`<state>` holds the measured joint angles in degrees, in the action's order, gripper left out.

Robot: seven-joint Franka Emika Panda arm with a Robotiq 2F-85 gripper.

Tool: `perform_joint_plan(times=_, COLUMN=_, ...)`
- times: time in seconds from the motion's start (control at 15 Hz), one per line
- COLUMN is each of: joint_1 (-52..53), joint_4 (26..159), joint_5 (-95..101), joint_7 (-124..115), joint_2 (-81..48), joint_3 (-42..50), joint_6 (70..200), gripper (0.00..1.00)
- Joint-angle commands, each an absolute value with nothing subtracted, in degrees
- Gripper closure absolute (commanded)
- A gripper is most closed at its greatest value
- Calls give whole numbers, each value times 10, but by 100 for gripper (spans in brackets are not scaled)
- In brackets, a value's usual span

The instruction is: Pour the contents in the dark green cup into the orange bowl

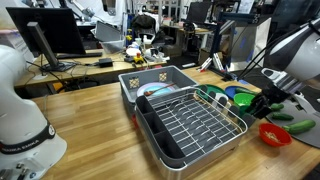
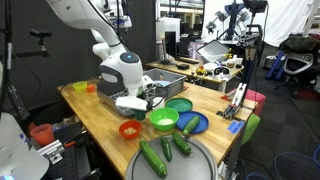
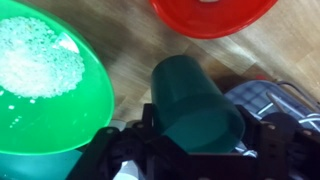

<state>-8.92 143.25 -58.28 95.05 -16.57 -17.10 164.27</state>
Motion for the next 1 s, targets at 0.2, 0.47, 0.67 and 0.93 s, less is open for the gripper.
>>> perform_joint_plan(times=0.2, joint_1=-94, joint_4=1414, joint_5=-580, joint_7=968, joint_2=-197, joint_3=-171, joint_6=1639, gripper=47)
perform_joint_plan(times=0.47, joint_1=-94, joint_4=1414, joint_5=-579, joint_7=965, joint_2=-198, joint_3=-171, joint_6=1637, gripper=4)
perform_joint_plan(times=0.67, joint_1=-95, joint_4=1414, joint_5=-578, joint_7=967, joint_2=-193, joint_3=-172, joint_6=1635, gripper=0)
perform_joint_plan(times=0.93, joint_1=-96, joint_4=1416, joint_5=-580, joint_7=973, joint_2=-180, joint_3=-175, joint_6=1634, gripper=0)
